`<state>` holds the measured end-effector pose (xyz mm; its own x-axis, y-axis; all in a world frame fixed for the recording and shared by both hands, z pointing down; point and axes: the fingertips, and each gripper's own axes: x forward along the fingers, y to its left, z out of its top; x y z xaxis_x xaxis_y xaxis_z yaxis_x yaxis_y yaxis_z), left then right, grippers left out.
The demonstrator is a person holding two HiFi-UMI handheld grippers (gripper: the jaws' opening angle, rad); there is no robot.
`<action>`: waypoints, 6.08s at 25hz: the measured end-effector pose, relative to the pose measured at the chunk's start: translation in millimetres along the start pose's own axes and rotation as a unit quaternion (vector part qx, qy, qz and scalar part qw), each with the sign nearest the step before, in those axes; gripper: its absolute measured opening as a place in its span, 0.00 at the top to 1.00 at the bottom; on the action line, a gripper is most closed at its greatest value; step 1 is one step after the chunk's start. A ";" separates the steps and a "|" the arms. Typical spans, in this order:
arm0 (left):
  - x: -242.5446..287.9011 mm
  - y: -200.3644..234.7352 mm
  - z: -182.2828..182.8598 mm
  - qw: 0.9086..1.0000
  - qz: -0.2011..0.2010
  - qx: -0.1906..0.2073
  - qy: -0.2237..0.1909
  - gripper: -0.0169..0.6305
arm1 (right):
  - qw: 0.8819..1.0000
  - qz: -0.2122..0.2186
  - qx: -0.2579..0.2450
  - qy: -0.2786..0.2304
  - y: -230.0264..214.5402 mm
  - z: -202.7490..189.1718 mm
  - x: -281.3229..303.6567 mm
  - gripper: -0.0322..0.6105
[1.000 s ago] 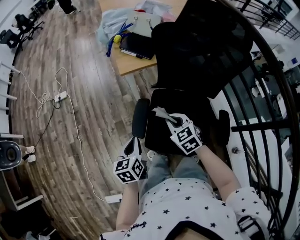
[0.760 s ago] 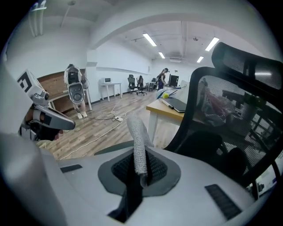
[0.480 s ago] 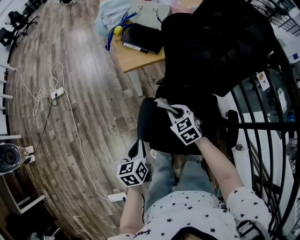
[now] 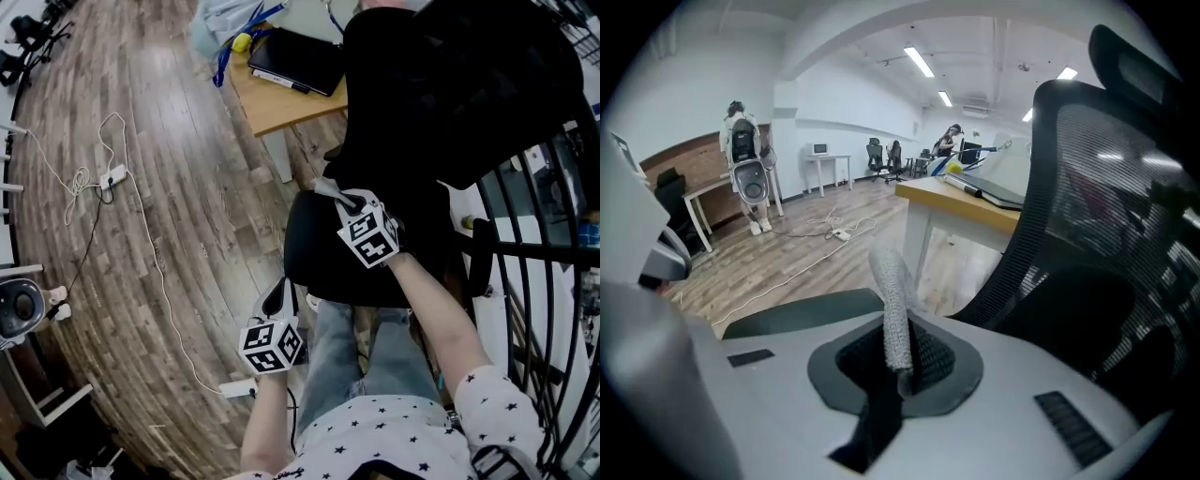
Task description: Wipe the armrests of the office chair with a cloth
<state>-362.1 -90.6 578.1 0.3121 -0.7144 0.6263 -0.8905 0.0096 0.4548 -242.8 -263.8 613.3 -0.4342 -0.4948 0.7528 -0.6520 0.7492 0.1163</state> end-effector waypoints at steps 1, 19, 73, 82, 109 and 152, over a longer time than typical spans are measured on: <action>0.8 1.4 -1.6 1.000 0.000 0.000 0.002 0.96 | 1.000 0.001 -0.002 0.002 0.6 0.7 5.7 0.91; 8.8 18.9 -14.5 1.000 0.004 -0.010 0.025 0.96 | 0.997 0.028 -0.047 0.051 25.3 -5.0 78.8 0.91; -5.0 11.7 -5.9 0.999 0.013 -0.037 0.002 0.96 | 0.985 0.117 -0.097 0.084 133.5 -37.7 36.1 0.91; -11.7 12.2 -6.7 0.999 0.019 -0.042 -0.004 0.96 | 0.981 0.139 -0.105 0.083 159.9 -46.0 21.9 0.91; -41.7 29.8 -30.0 0.994 0.065 -0.080 -0.030 0.96 | 0.969 0.197 -0.124 0.084 221.7 -77.3 -18.0 0.91; -116.6 -136.8 -99.6 0.982 0.096 -0.090 -0.139 0.96 | 0.974 0.201 -0.072 -0.073 169.4 -106.9 -246.2 0.91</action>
<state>-243.7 61.0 505.9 0.0207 -0.8501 0.5263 -0.8432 0.2680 0.4661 -179.9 32.0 516.9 -0.7277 -0.1984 0.6566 -0.3213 0.9443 -0.0707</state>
